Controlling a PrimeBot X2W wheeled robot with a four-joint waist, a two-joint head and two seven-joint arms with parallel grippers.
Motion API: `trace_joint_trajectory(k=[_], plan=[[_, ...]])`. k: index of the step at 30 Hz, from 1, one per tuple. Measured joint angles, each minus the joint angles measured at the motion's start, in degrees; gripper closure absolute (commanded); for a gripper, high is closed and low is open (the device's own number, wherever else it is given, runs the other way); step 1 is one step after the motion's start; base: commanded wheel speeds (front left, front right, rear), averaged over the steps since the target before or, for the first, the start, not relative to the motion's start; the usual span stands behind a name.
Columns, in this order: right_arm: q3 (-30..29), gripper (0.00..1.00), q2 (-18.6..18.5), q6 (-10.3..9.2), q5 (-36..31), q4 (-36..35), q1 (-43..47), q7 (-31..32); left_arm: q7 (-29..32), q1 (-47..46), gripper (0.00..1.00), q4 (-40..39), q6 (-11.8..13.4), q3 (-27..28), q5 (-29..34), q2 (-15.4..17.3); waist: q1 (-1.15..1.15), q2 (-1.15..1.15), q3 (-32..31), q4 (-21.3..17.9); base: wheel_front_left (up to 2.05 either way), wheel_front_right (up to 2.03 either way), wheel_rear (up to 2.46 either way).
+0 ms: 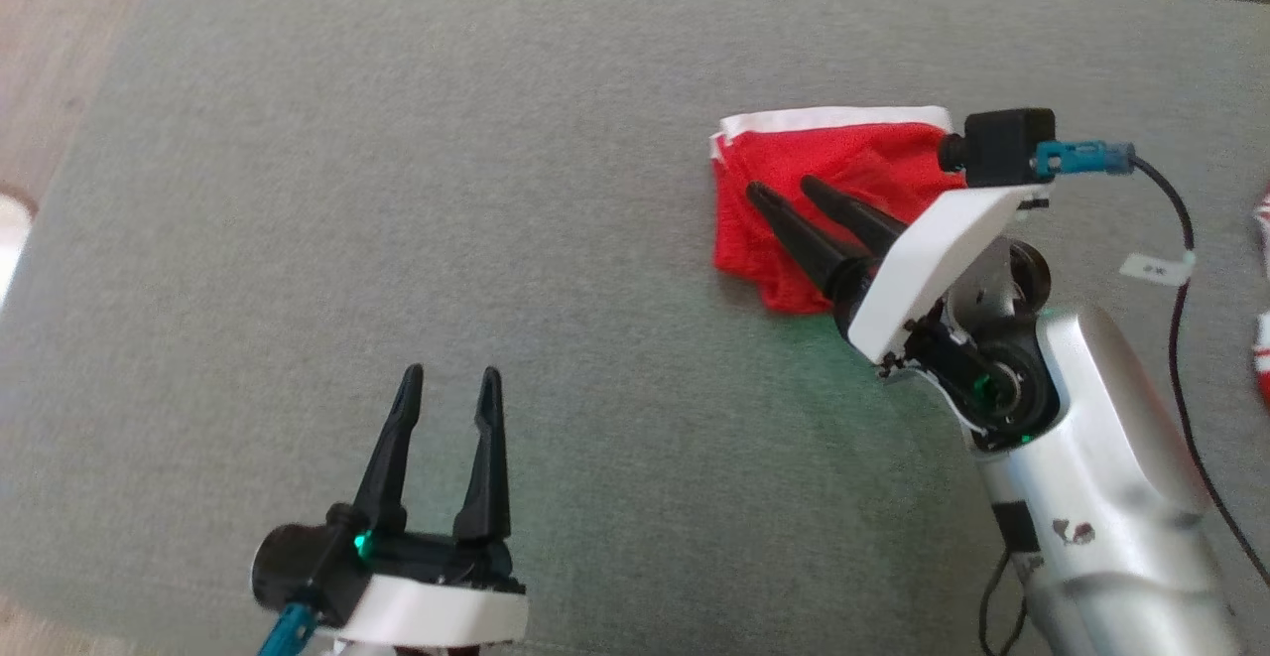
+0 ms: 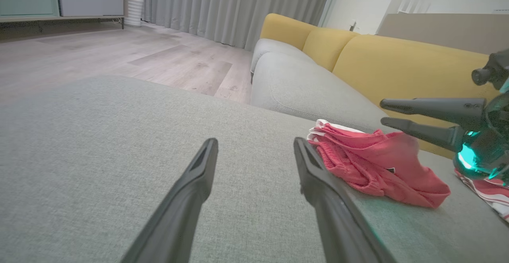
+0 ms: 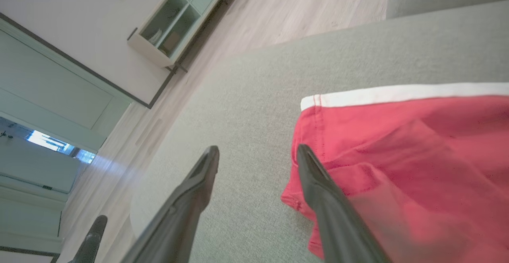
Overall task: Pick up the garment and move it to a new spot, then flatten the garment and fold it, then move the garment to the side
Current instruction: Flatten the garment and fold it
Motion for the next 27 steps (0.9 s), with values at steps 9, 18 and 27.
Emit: trace_joint_trajectory(k=[9,18,27], plan=[[-0.23,0.00,-1.80,0.00,-9.29,-8.71,4.43,-7.92,0.00,3.74,0.00,0.27,-0.55,3.83,0.56,0.00,-0.01,0.00,-4.26,-4.59,0.00,0.00,0.00],[-4.93,0.65,-11.31,0.00,-18.29,-3.46,7.51,-16.93,0.00,6.30,0.00,-1.24,-1.29,4.45,1.03,0.01,-0.01,0.00,-5.73,-5.48,0.00,0.00,0.00],[2.31,1.00,-18.86,0.00,-13.52,5.46,-3.52,-14.90,0.00,2.72,0.00,-1.64,-1.01,0.32,-0.18,0.00,0.01,0.00,-0.38,-0.57,0.00,0.00,0.00]])
